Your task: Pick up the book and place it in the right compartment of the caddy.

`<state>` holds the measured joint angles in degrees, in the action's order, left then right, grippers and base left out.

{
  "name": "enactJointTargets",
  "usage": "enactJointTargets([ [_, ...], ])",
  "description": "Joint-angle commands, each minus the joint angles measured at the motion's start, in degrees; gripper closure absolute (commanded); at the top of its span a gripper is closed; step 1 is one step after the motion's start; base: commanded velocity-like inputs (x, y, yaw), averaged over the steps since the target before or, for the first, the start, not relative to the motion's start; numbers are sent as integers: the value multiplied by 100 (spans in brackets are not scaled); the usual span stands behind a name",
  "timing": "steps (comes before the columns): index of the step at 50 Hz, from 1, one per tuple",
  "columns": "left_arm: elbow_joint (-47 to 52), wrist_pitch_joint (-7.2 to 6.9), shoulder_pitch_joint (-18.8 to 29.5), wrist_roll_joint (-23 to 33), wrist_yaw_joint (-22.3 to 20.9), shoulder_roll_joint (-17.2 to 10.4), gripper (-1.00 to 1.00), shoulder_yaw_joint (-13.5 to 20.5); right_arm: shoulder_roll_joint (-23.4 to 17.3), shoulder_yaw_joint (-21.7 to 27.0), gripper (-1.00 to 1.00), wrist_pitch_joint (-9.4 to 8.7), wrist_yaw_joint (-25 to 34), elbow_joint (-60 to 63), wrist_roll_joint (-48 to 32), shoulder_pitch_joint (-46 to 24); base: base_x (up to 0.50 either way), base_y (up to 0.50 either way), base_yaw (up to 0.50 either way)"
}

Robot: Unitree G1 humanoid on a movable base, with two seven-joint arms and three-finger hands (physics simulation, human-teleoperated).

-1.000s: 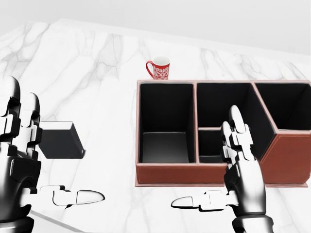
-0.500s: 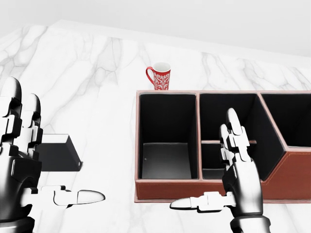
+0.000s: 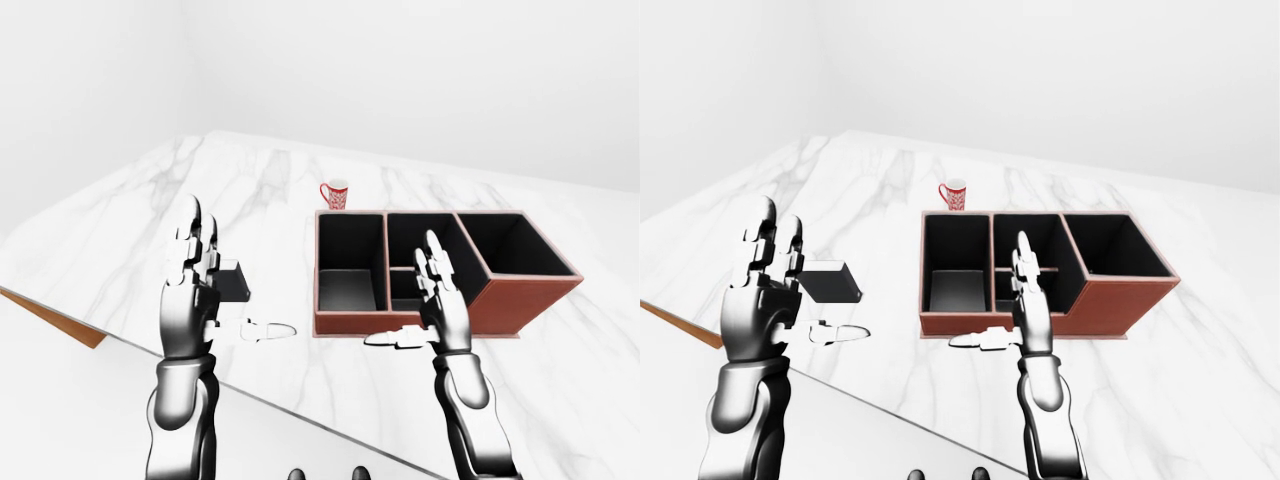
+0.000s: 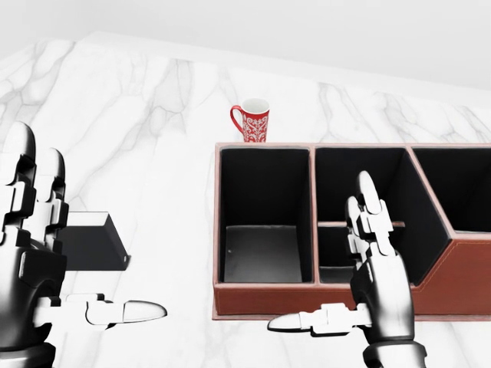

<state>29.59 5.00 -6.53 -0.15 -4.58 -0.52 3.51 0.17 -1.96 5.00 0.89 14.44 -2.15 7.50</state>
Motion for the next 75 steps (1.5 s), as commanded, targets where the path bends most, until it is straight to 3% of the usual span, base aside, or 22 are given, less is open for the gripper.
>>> enactJointTargets([
  [1,-8,0,-6,7,-4,-1,-100,-3,-3,-9,-100,0,2,-34,-15,-2,0,0,0],
  [26,39,0,6,-102,-12,8,-100,-6,2,-72,-100,0,18,-315,-56,47,0,0,0],
  [29,21,0,42,280,158,2,-100,-23,1,-77,-100,0,18,14,-54,22,0,0,0],
  [32,48,0,9,-41,2,-1,-100,-35,0,-74,-100,0,20,33,-42,28,0,0,0],
  [40,-10,0,97,335,101,-26,-100,-37,4,-89,-100,0,8,56,-52,20,0,0,0],
  [41,8,-107,145,496,173,-40,-100,-9,2,-82,-100,0,6,57,-46,14,0,0,0],
  [43,54,-822,223,633,31,-106,-100,-50,1,-67,-100,0,3,54,-36,-2,0,0,0],
  [44,23,-1000,296,1044,124,-146,-100,-89,3,-66,-100,0,-2,58,-37,-3,0,0,0],
  [47,72,-1000,308,1965,83,-266,-100,-153,9,-92,-100,0,-12,97,-63,14,0,0,0],
  [48,242,-1000,303,1980,-97,-273,-100,-137,9,-95,-100,0,-16,81,-67,8,0,0,0],
  [50,362,-1000,404,2760,-253,-435,-100,-119,9,-98,-100,0,-21,26,-74,-11,0,0,0],
  [58,209,-1000,859,4126,-1010,-590,-100,134,8,-128,-100,0,-34,73,-100,22,0,0,0],
  [63,273,-1000,891,5466,-1813,-806,-100,165,7,-141,-100,0,-34,64,-117,20,0,0,0],
  [64,270,-1000,899,5525,-1861,-751,-100,212,7,-142,-100,0,-34,63,-118,20,0,0,0],
  [65,321,-1000,907,6092,-2062,-887,-100,247,6,-143,-100,0,-31,59,-114,26,0,0,0],
  [69,380,-1000,998,6833,-2531,-959,-100,458,5,-151,-100,0,-26,25,-118,46,0,0,0],
  [71,352,-1000,986,7346,-2621,-1045,-100,544,2,-143,-100,0,-26,78,-117,33,0,0,0],
  [75,258,-1000,933,7868,-2828,-1021,-100,717,6,-152,-100,0,-28,42,-127,22,0,0,0],
])
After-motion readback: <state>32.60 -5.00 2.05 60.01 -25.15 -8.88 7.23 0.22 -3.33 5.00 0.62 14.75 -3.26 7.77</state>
